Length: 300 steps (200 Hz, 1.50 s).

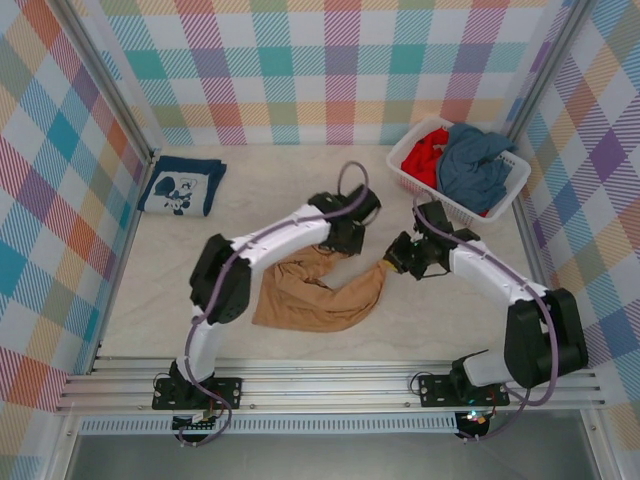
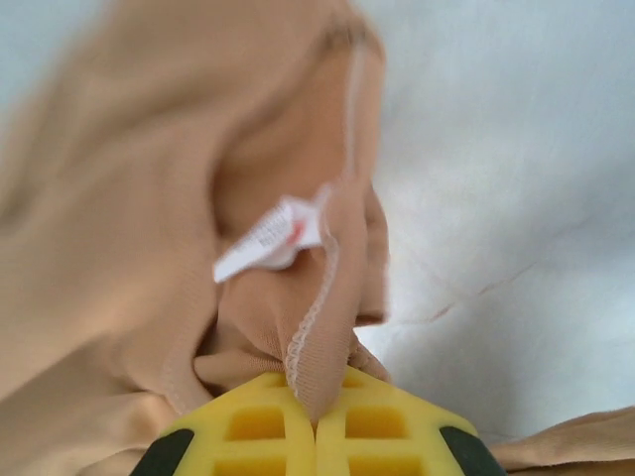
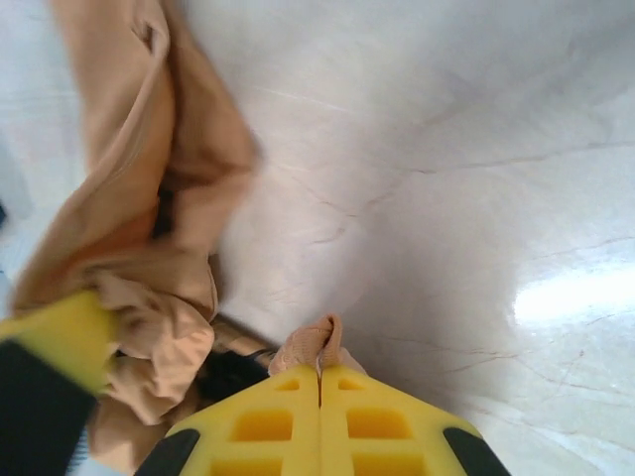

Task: Fold and stack the t-shirts

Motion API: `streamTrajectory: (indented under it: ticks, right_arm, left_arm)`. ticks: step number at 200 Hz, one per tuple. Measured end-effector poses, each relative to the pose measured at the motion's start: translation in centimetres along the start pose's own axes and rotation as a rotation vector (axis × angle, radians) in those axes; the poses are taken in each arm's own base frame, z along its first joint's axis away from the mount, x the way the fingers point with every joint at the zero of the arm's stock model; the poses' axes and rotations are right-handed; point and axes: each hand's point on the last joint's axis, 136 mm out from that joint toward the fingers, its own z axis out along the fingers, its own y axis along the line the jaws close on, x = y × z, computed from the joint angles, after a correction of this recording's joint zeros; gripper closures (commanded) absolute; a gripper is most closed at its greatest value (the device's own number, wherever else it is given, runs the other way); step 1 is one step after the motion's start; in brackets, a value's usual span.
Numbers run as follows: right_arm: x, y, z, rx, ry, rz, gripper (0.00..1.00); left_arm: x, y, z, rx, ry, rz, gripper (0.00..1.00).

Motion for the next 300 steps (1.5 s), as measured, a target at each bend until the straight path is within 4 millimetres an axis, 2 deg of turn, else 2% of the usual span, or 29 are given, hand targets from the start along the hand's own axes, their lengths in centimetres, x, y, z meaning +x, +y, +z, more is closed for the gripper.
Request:
streamTrajectory:
  ticks: [29, 47, 65, 77, 93, 107, 120, 129, 140, 153, 171, 190, 194, 202, 208, 219, 225, 237, 256, 264, 278, 286, 300]
  right_arm:
    - [-3.7, 4.9, -4.2, -0.067, -0.100, -0.066, 1.00]
    - [-7.7, 8.9, -7.8, -0.128, -0.200, -0.111, 1.00]
    - [-11.1, 12.9, -11.6, -0.192, -0.299, -0.167, 1.00]
    - [-12.9, 15.3, -14.3, -0.234, -0.367, -0.206, 1.00]
    - [-14.2, 17.2, -17.6, -0.273, -0.445, -0.247, 1.00]
    - [-14.3, 17.9, -19.6, -0.295, -0.493, -0.269, 1.00]
    - [-13.8, 17.5, -20.4, -0.297, -0.509, -0.280, 1.00]
    - [-13.1, 16.8, -20.3, -0.296, -0.506, -0.281, 1.00]
    - [-12.1, 15.2, -19.5, -0.285, -0.486, -0.273, 1.00]
    - [-10.7, 12.8, -17.3, -0.264, -0.439, -0.252, 1.00]
    - [-8.6, 8.0, -12.3, -0.207, -0.327, -0.192, 1.00]
    - [-5.8, 1.4, -6.0, -0.089, -0.172, -0.102, 1.00]
    - [-5.0, -0.2, -4.7, -0.055, -0.135, -0.076, 0.99]
    - [-3.7, -2.9, -2.7, 0.001, -0.074, -0.038, 0.87]
    - [-2.8, -4.5, -1.7, 0.040, -0.035, -0.011, 0.78]
    - [-1.5, -7.0, -0.2, 0.106, 0.024, 0.026, 0.65]
    - [-1.1, -7.8, 0.1, 0.135, 0.042, 0.038, 0.61]
    - [-0.9, -8.5, 0.1, 0.163, 0.046, 0.042, 0.59]
    - [-1.5, -8.2, -1.1, 0.173, -0.007, 0.023, 0.60]
    - [-2.0, -7.7, -1.9, 0.170, -0.037, 0.009, 0.60]
    - [-3.0, -6.2, -3.1, 0.146, -0.091, -0.020, 0.62]
    - [-3.5, -5.4, -3.6, 0.129, -0.115, -0.036, 0.63]
    - [-4.0, -4.6, -3.9, 0.113, -0.136, -0.055, 0.65]
  left_arm:
    - [-9.5, 3.9, -8.0, 0.141, -0.221, -0.202, 1.00]
    - [-15.5, 8.0, -13.5, 0.227, -0.382, -0.336, 1.00]
    - [-19.7, 12.2, -18.7, 0.296, -0.522, -0.446, 1.00]
    - [-21.8, 15.2, -22.1, 0.335, -0.613, -0.511, 1.00]
    - [-23.3, 18.7, -25.8, 0.372, -0.716, -0.586, 1.00]
    - [-23.6, 21.2, -27.8, 0.377, -0.770, -0.628, 1.00]
    - [-23.1, 22.4, -28.7, 0.372, -0.792, -0.647, 1.00]
    - [-22.1, 22.6, -28.5, 0.363, -0.783, -0.653, 1.00]
    - [-20.0, 22.7, -27.5, 0.348, -0.750, -0.661, 1.00]
    - [-16.4, 23.1, -24.9, 0.309, -0.687, -0.685, 1.00]
    - [-9.6, 24.0, -19.0, 0.230, -0.555, -0.743, 1.00]
    - [-1.1, 25.2, -10.8, 0.111, -0.342, -0.806, 1.00]
    - [0.6, 25.4, -9.3, 0.084, -0.296, -0.817, 0.95]
    - [4.5, 26.0, -6.2, 0.024, -0.197, -0.840, 0.76]
    - [7.0, 26.3, -4.6, -0.020, -0.131, -0.854, 0.64]
    - [11.0, 26.8, -2.9, -0.088, -0.023, -0.879, 0.50]
    - [12.3, 26.9, -2.7, -0.113, 0.012, -0.895, 0.47]
    - [13.1, 27.2, -2.9, -0.142, 0.029, -0.919, 0.45]
    - [12.1, 27.5, -4.7, -0.150, -0.015, -0.939, 0.47]
    - [10.9, 27.4, -5.7, -0.137, -0.044, -0.939, 0.47]
    - [7.5, 27.1, -7.3, -0.095, -0.113, -0.929, 0.48]
    - [5.5, 27.0, -7.8, -0.075, -0.139, -0.914, 0.51]
    - [2.1, 26.7, -7.5, -0.046, -0.161, -0.871, 0.57]
